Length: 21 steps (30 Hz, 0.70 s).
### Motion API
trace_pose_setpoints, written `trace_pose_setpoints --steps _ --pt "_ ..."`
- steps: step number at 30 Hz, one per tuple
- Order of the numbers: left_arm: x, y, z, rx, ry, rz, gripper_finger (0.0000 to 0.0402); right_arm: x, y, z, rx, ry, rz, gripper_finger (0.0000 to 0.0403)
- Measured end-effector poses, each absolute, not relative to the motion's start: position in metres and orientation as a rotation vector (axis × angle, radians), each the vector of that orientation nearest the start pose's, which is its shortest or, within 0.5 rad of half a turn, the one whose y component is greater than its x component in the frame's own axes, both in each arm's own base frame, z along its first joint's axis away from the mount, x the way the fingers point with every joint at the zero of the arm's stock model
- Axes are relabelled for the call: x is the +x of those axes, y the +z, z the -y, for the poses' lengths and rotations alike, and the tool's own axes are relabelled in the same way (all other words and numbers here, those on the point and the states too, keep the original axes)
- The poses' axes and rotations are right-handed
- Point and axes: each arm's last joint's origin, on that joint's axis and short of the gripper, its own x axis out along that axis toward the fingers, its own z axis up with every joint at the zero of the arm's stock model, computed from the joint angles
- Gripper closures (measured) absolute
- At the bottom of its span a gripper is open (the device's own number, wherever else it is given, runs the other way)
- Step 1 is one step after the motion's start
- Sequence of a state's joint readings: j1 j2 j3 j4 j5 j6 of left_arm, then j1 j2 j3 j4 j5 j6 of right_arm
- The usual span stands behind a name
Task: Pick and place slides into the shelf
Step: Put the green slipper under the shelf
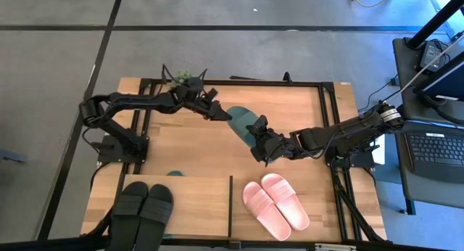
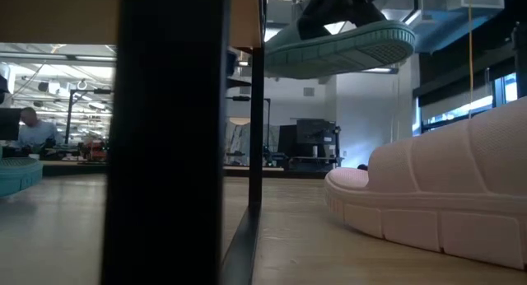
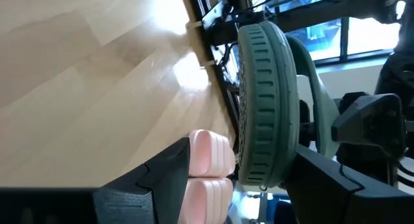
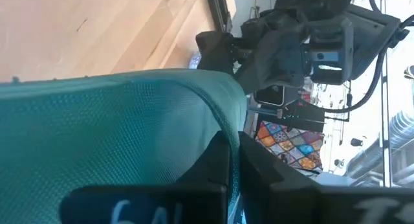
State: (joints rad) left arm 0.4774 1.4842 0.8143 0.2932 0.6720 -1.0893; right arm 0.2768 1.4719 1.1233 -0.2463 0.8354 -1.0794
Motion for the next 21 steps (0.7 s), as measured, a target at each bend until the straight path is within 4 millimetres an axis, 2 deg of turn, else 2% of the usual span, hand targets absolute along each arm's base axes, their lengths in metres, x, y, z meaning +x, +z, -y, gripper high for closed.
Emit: trace_pose_setpoints --steps 10,15,21 --pt "0.2874 0.23 -0.1279 -1.229 -0.052 -0.363 0.0195 0.3112 0.29 -0.0669 -1.311 -0.203 -0.754 0.0388" --pt "0.2874 0.2301 -0.1277 -1.196 -0.065 -0.363 0.0237 0.3112 0.29 -0.0668 -1.31 -0.2 -0.754 0.0388" --pt "0.2882 0.233 -0.1281 -1.161 -0.083 -0.336 0.0309 0.3115 0.2896 -0.0674 -1.302 -0.174 -0.741 0.0388"
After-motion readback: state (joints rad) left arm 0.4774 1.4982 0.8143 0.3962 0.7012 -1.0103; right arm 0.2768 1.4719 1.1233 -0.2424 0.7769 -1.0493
